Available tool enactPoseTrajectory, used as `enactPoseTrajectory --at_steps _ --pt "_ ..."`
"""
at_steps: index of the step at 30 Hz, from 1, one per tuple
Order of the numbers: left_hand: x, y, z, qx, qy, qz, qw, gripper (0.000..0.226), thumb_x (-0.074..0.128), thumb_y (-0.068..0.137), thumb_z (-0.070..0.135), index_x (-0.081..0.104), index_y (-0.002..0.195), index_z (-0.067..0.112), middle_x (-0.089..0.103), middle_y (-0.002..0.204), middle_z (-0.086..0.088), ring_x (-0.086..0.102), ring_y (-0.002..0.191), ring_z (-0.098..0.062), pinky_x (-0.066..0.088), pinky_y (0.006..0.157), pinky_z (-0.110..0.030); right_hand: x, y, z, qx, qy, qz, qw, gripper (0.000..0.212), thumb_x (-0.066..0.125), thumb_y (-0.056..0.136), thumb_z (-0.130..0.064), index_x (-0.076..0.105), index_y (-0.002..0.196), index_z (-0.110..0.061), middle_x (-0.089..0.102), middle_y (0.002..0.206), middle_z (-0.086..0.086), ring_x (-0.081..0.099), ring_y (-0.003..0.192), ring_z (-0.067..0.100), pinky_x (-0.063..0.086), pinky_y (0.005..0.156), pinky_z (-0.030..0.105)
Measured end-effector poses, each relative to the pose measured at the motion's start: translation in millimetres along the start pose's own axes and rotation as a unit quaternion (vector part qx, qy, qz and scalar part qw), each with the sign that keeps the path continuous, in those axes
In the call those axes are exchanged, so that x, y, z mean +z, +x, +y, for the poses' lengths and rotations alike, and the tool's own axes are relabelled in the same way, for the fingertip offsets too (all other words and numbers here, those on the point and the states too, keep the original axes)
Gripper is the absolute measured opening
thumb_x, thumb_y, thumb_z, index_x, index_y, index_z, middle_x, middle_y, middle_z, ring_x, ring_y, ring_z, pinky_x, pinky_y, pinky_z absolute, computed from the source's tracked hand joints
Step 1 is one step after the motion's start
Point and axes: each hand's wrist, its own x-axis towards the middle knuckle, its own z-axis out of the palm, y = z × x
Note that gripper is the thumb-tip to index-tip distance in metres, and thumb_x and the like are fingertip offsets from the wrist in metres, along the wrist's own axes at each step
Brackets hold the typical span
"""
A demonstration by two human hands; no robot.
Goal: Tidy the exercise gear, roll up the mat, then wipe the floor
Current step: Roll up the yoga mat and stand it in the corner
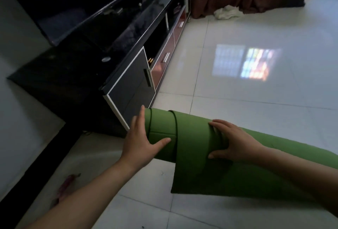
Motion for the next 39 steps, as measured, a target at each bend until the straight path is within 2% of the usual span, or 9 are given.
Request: enactPoseTrajectory --at_steps 6,11,15,20,23,27,30,34,39 --pt "-25 33 123 0.081 0.011 -0.038 0.996 0.114 0.078 0.071 0.036 -0.006 0.147 0.034 0.024 0.150 -0.002 0.028 0.138 -0.021 0.030 0.111 -0.041 -77 -42 6 0.086 0.088 0.080 0.989 0.100 0.076 0.064 -0.052 0.024 0.145 -0.026 0.024 0.151 -0.008 0.027 0.136 0.015 0.026 0.115 0.039" --pt "-33 50 232 0.121 0.024 -0.067 0.990 0.107 0.075 0.076 0.027 -0.003 0.148 0.025 0.024 0.153 -0.006 0.024 0.139 -0.021 0.018 0.109 -0.030 -148 -82 9 0.142 0.118 0.118 0.976 0.089 0.076 0.071 -0.042 0.029 0.143 -0.020 0.030 0.148 -0.004 0.033 0.133 0.016 0.028 0.112 0.035" --pt "-32 49 318 0.112 0.023 -0.086 0.990 0.101 0.073 0.078 0.021 0.001 0.149 0.022 0.034 0.147 -0.003 0.032 0.134 -0.022 0.023 0.109 -0.032 -207 -126 12 0.183 0.134 0.113 0.967 0.076 0.074 0.074 -0.037 0.039 0.139 -0.019 0.040 0.142 -0.001 0.041 0.128 0.018 0.033 0.109 0.034" --pt "-13 41 402 0.141 0.047 -0.144 0.978 0.094 0.074 0.076 0.017 0.014 0.149 0.012 0.047 0.136 -0.007 0.045 0.123 -0.026 0.031 0.105 -0.040 -280 -174 28 0.200 0.145 0.123 0.961 0.073 0.074 0.074 -0.040 0.042 0.137 -0.020 0.044 0.139 -0.001 0.045 0.124 0.016 0.040 0.105 0.035" --pt "6 33 433 0.155 0.049 -0.195 0.967 0.081 0.073 0.077 0.014 0.028 0.144 0.011 0.053 0.131 -0.006 0.049 0.118 -0.026 0.035 0.102 -0.040 -323 -199 41 0.206 0.163 0.153 0.953 0.071 0.075 0.074 -0.037 0.045 0.136 -0.018 0.048 0.136 0.000 0.049 0.120 0.016 0.042 0.103 0.035" --pt "36 25 462 0.209 0.085 -0.231 0.947 0.052 0.066 0.083 0.020 0.047 0.130 0.010 0.061 0.113 -0.004 0.058 0.101 -0.025 0.036 0.091 -0.037 -365 -228 60 0.212 0.180 0.175 0.944 0.067 0.076 0.075 -0.034 0.047 0.134 -0.019 0.050 0.134 -0.003 0.050 0.119 0.013 0.042 0.102 0.033" --pt "53 23 481 0.239 0.108 -0.253 0.931 0.045 0.058 0.088 0.028 0.049 0.129 0.011 0.061 0.112 -0.003 0.057 0.097 -0.023 0.036 0.089 -0.037 -379 -243 73 0.223 0.183 0.170 0.942 0.065 0.075 0.076 -0.034 0.048 0.133 -0.021 0.051 0.132 -0.005 0.050 0.117 0.011 0.043 0.102 0.033" --pt "66 23 496 0.272 0.111 -0.257 0.921 0.046 0.049 0.088 0.037 0.051 0.126 0.012 0.062 0.108 -0.002 0.059 0.092 -0.022 0.039 0.085 -0.038 -382 -251 85 0.256 0.196 0.163 0.932 0.063 0.073 0.077 -0.036 0.047 0.133 -0.025 0.051 0.131 -0.006 0.052 0.110 0.009 0.047 0.097 0.034" --pt "72 29 506 0.284 0.094 -0.318 0.900 0.052 0.049 0.091 0.041 0.039 0.138 0.020 0.053 0.124 0.005 0.049 0.111 -0.014 0.028 0.099 -0.032 -382 -243 86 0.351 0.270 0.205 0.873 0.059 0.062 0.082 -0.048 0.045 0.134 -0.026 0.051 0.133 -0.009 0.053 0.106 0.003 0.047 0.090 0.025"
